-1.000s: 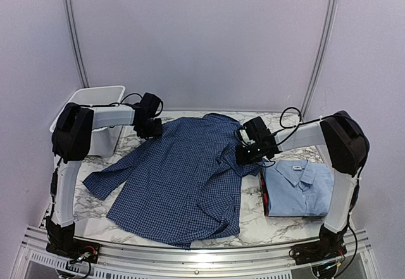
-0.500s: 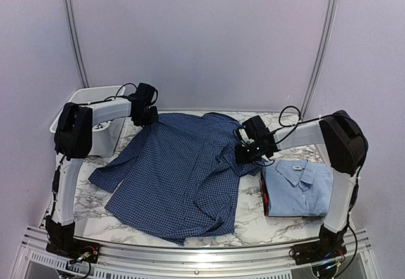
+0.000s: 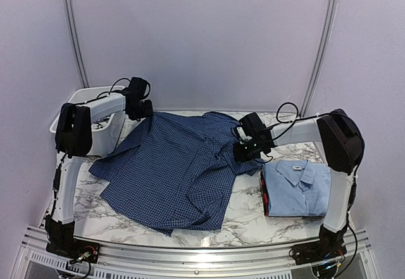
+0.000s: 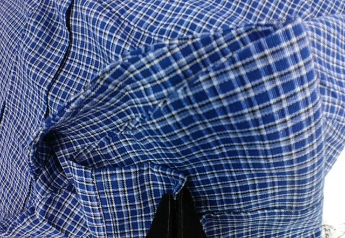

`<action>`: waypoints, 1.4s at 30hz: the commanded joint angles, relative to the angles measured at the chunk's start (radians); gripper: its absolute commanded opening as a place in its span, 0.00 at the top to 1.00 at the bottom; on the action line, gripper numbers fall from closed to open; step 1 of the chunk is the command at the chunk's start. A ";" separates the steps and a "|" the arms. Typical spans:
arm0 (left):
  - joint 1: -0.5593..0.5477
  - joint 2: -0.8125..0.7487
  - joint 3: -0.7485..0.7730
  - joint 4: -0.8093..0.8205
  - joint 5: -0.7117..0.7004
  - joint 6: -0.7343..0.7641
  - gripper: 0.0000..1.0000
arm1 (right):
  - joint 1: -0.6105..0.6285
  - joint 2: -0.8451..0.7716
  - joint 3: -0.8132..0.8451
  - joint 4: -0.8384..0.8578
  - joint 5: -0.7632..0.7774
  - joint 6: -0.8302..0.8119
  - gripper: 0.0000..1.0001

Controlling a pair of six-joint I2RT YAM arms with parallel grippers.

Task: Fold and stack the long sleeve shirts
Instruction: Flatten out the crumpled shirt at the center of the board.

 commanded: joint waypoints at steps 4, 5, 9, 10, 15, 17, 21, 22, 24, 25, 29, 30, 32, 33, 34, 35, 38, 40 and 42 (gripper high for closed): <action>-0.089 -0.215 -0.161 -0.035 0.064 0.038 0.42 | -0.005 -0.038 0.123 -0.138 0.136 -0.042 1.00; -0.104 -0.246 -0.192 -0.033 0.073 0.036 0.42 | -0.008 -0.050 0.141 -0.150 0.159 -0.048 1.00; -0.157 -0.364 -0.359 0.009 0.182 -0.008 0.43 | -0.019 -0.097 0.202 -0.204 0.236 -0.075 1.00; -0.173 -0.390 -0.402 0.028 0.227 -0.019 0.44 | -0.026 -0.111 0.213 -0.214 0.255 -0.080 1.00; -0.283 -0.492 -0.595 0.057 0.358 -0.037 0.44 | -0.099 -0.193 0.282 -0.278 0.342 -0.106 1.00; -0.337 -0.534 -0.660 0.064 0.402 -0.044 0.43 | -0.137 -0.230 0.323 -0.304 0.376 -0.119 1.00; -0.436 -0.606 -0.771 0.095 0.488 -0.069 0.39 | -0.217 -0.287 0.456 -0.376 0.487 -0.136 1.00; -0.462 -0.612 -0.791 0.099 0.504 -0.074 0.37 | -0.232 -0.299 0.484 -0.385 0.497 -0.140 1.00; -0.511 -0.617 -0.812 0.102 0.520 -0.076 0.35 | -0.253 -0.320 0.534 -0.398 0.517 -0.148 1.00; -0.532 -0.615 -0.815 0.103 0.526 -0.079 0.35 | -0.258 -0.326 0.553 -0.407 0.530 -0.153 1.00; -0.613 -0.588 -0.786 0.106 0.537 -0.078 0.33 | -0.261 -0.349 0.591 -0.427 0.559 -0.162 1.00; -0.629 -0.576 -0.774 0.105 0.534 -0.076 0.33 | -0.262 -0.357 0.590 -0.427 0.555 -0.163 1.00; -0.658 -0.549 -0.748 0.104 0.513 -0.077 0.33 | -0.262 -0.370 0.586 -0.431 0.551 -0.163 1.00; -0.672 -0.531 -0.730 0.103 0.502 -0.077 0.33 | -0.262 -0.378 0.584 -0.436 0.550 -0.164 1.00; -0.685 -0.517 -0.718 0.102 0.495 -0.078 0.33 | -0.262 -0.385 0.582 -0.439 0.553 -0.166 1.00; -0.698 -0.503 -0.707 0.100 0.493 -0.079 0.33 | -0.262 -0.391 0.579 -0.440 0.558 -0.168 1.00; -0.734 -0.482 -0.694 0.102 0.474 -0.083 0.33 | -0.263 -0.405 0.580 -0.445 0.582 -0.187 1.00; -0.756 -0.480 -0.694 0.102 0.468 -0.084 0.33 | -0.267 -0.401 0.601 -0.458 0.602 -0.197 1.00; -0.774 -0.485 -0.701 0.100 0.457 -0.083 0.33 | -0.271 -0.395 0.626 -0.471 0.610 -0.200 1.00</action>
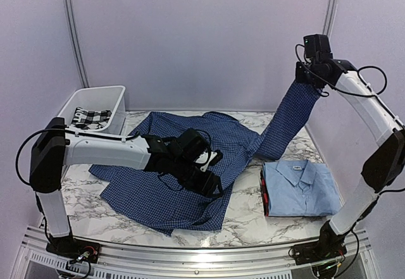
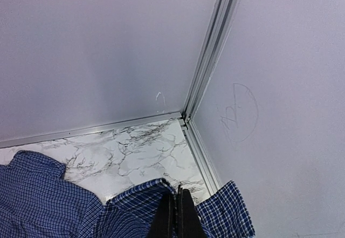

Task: Fold and stack the long sleeve shirts
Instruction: Flatten out the crumpled shirt at the center of the board.

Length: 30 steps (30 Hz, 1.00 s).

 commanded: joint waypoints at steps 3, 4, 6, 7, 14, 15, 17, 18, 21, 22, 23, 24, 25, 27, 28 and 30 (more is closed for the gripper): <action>-0.055 -0.005 -0.015 0.002 -0.044 -0.008 0.34 | -0.005 -0.016 0.091 -0.041 0.045 -0.023 1.00; -0.062 -0.012 -0.024 0.003 -0.051 -0.011 0.34 | -0.005 -0.013 0.101 -0.042 0.041 -0.020 1.00; -0.076 -0.022 -0.046 0.002 -0.057 -0.013 0.40 | -0.006 -0.009 0.113 -0.047 0.034 -0.018 1.00; -0.084 -0.022 -0.051 0.003 -0.060 -0.015 0.43 | -0.004 -0.009 0.114 -0.047 0.031 -0.018 1.00; -0.134 -0.013 -0.081 -0.001 -0.124 -0.041 0.63 | -0.005 -0.023 0.092 -0.029 0.001 -0.013 1.00; -0.140 -0.016 -0.085 0.000 -0.129 -0.044 0.67 | -0.004 -0.026 0.086 -0.025 -0.002 -0.014 1.00; -0.156 -0.027 -0.094 -0.001 -0.147 -0.041 0.73 | -0.005 -0.028 0.074 -0.018 0.003 -0.019 1.00; -0.164 -0.034 -0.103 0.000 -0.157 -0.038 0.74 | -0.004 -0.030 0.066 -0.013 0.006 -0.022 1.00; -0.192 -0.058 -0.117 0.003 -0.180 -0.018 0.75 | -0.005 -0.029 0.051 -0.004 0.015 -0.028 1.00; -0.201 -0.068 -0.122 0.005 -0.188 -0.007 0.76 | -0.005 -0.028 0.043 -0.001 0.018 -0.028 1.00; -0.208 -0.076 -0.129 0.006 -0.195 0.003 0.77 | -0.005 -0.027 0.037 0.004 0.020 -0.028 1.00; -0.214 -0.086 -0.137 0.008 -0.196 0.014 0.80 | -0.005 -0.026 0.031 0.007 0.021 -0.029 1.00; -0.220 -0.096 -0.147 0.010 -0.197 0.025 0.81 | -0.006 -0.024 0.027 0.011 0.024 -0.029 1.00; -0.231 -0.117 -0.174 0.023 -0.190 0.046 0.83 | -0.005 -0.019 0.023 0.015 0.037 -0.031 1.00; -0.237 -0.127 -0.186 0.032 -0.178 0.058 0.83 | -0.005 -0.016 0.022 0.016 0.044 -0.034 1.00; -0.248 -0.145 -0.209 0.044 -0.154 0.088 0.84 | -0.007 -0.015 0.024 0.016 0.054 -0.033 1.00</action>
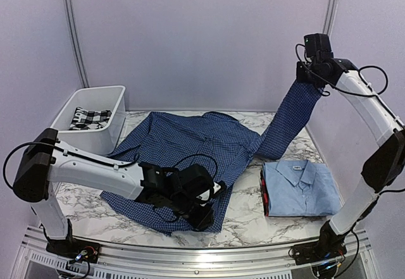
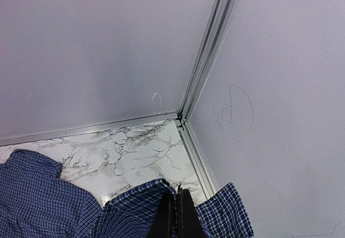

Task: Fold and stack the long sleeve shirts
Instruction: Flatten out the crumpled shirt at the center of the board.

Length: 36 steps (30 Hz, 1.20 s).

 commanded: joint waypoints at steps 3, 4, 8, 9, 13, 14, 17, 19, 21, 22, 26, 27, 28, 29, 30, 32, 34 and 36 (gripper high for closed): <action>-0.040 -0.074 -0.070 0.044 0.056 0.117 0.83 | -0.007 -0.017 0.014 0.037 0.045 -0.010 1.00; -0.044 -0.072 -0.077 0.043 0.068 0.130 0.83 | -0.008 -0.019 0.017 0.038 0.044 -0.008 1.00; -0.059 -0.049 -0.092 0.043 0.088 0.170 0.76 | -0.008 -0.028 0.027 0.028 0.039 -0.002 1.00; -0.059 -0.044 -0.094 0.043 0.092 0.171 0.76 | -0.009 -0.028 0.032 0.024 0.038 -0.001 1.00; -0.079 -0.029 -0.099 0.043 0.092 0.201 0.84 | -0.009 -0.039 0.040 0.013 0.041 0.003 1.00; -0.084 -0.030 -0.102 0.044 0.091 0.207 0.87 | -0.007 -0.040 0.040 0.012 0.043 0.003 1.00; -0.089 -0.034 -0.114 0.043 0.109 0.228 0.97 | -0.009 -0.040 0.047 0.004 0.053 0.003 1.00; -0.089 -0.035 -0.125 0.044 0.132 0.239 1.00 | -0.008 -0.039 0.053 0.000 0.059 0.004 1.00; -0.089 -0.035 -0.137 0.043 0.150 0.249 1.00 | -0.008 -0.042 0.054 -0.006 0.071 0.005 1.00; -0.089 -0.035 -0.142 0.042 0.158 0.254 1.00 | -0.009 -0.044 0.057 -0.011 0.074 0.007 1.00; -0.089 -0.041 -0.159 0.041 0.154 0.259 0.85 | -0.008 -0.062 0.049 -0.020 0.086 0.016 1.00; -0.089 -0.044 -0.160 0.042 0.153 0.260 0.81 | -0.008 -0.068 0.044 -0.020 0.091 0.018 1.00; -0.089 -0.046 -0.163 0.043 0.147 0.260 0.76 | -0.008 -0.074 0.042 -0.020 0.098 0.018 1.00; -0.089 -0.049 -0.165 0.043 0.143 0.260 0.70 | -0.009 -0.077 0.043 -0.020 0.105 0.017 1.00; -0.089 -0.056 -0.166 0.043 0.136 0.259 0.64 | -0.008 -0.079 0.046 -0.020 0.111 0.013 1.00; -0.089 -0.074 -0.173 0.050 0.116 0.254 0.57 | -0.008 -0.078 0.060 -0.024 0.116 0.009 1.00; -0.087 -0.101 -0.184 0.068 0.093 0.241 0.51 | -0.009 -0.074 0.073 -0.027 0.116 0.006 1.00; -0.081 -0.135 -0.187 0.094 0.065 0.220 0.50 | -0.009 -0.067 0.081 -0.028 0.109 0.004 1.00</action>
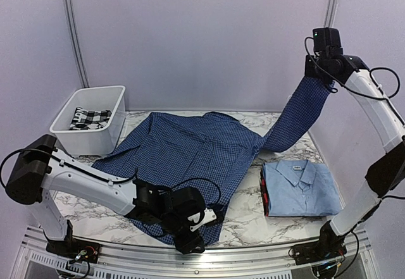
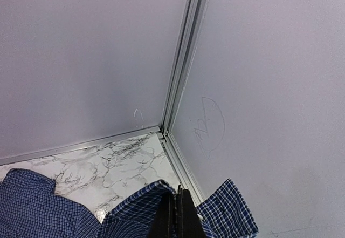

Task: Fold and stack the long sleeve shirts
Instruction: Flatten out the crumpled shirt at the center of the board.

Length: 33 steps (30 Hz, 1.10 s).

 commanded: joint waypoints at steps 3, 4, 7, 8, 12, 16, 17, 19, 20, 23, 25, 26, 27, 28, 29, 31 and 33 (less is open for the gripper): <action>0.016 -0.112 -0.005 0.088 -0.137 -0.067 0.50 | -0.004 -0.003 0.053 -0.011 0.006 0.002 1.00; 0.017 -0.113 0.007 0.093 -0.170 -0.079 0.50 | -0.004 -0.003 0.046 -0.009 0.004 0.004 1.00; 0.017 -0.088 0.056 0.093 -0.225 -0.095 0.50 | -0.004 -0.006 0.027 -0.001 0.002 0.006 1.00; 0.017 -0.075 0.073 0.092 -0.226 -0.095 0.50 | -0.004 -0.005 0.027 0.001 0.004 0.004 1.00; 0.016 -0.010 0.152 0.085 -0.223 -0.087 0.50 | -0.004 0.005 0.040 0.000 0.004 -0.002 1.00; 0.016 0.053 0.219 0.060 -0.262 -0.081 0.50 | -0.004 0.013 0.036 0.001 -0.008 0.000 1.00; 0.015 0.066 0.233 0.054 -0.267 -0.078 0.50 | -0.004 0.014 0.032 0.002 -0.011 0.003 1.00; 0.015 0.086 0.255 0.045 -0.276 -0.078 0.50 | -0.004 0.011 0.022 0.006 -0.019 0.005 1.00; 0.015 0.097 0.262 0.041 -0.274 -0.077 0.50 | -0.005 0.010 0.017 0.009 -0.024 0.007 1.00; 0.015 0.118 0.271 0.039 -0.258 -0.075 0.51 | -0.005 0.012 0.002 0.017 -0.041 0.011 1.00; 0.014 0.129 0.271 0.038 -0.262 -0.073 0.52 | -0.005 0.014 -0.004 0.019 -0.054 0.013 1.00; 0.014 0.135 0.270 0.038 -0.267 -0.072 0.52 | -0.003 0.016 -0.005 0.020 -0.061 0.014 1.00; 0.015 0.140 0.270 0.036 -0.271 -0.071 0.52 | -0.003 0.019 -0.006 0.022 -0.068 0.017 1.00; 0.015 0.147 0.271 0.038 -0.273 -0.070 0.52 | -0.004 0.021 -0.008 0.024 -0.078 0.019 1.00; 0.014 0.152 0.271 0.037 -0.273 -0.068 0.52 | -0.002 0.022 -0.012 0.024 -0.086 0.021 1.00; 0.014 0.163 0.274 0.038 -0.272 -0.066 0.53 | 0.001 0.026 -0.019 0.029 -0.097 0.024 1.00; 0.015 0.170 0.275 0.038 -0.271 -0.066 0.55 | 0.004 0.027 -0.033 0.034 -0.106 0.027 1.00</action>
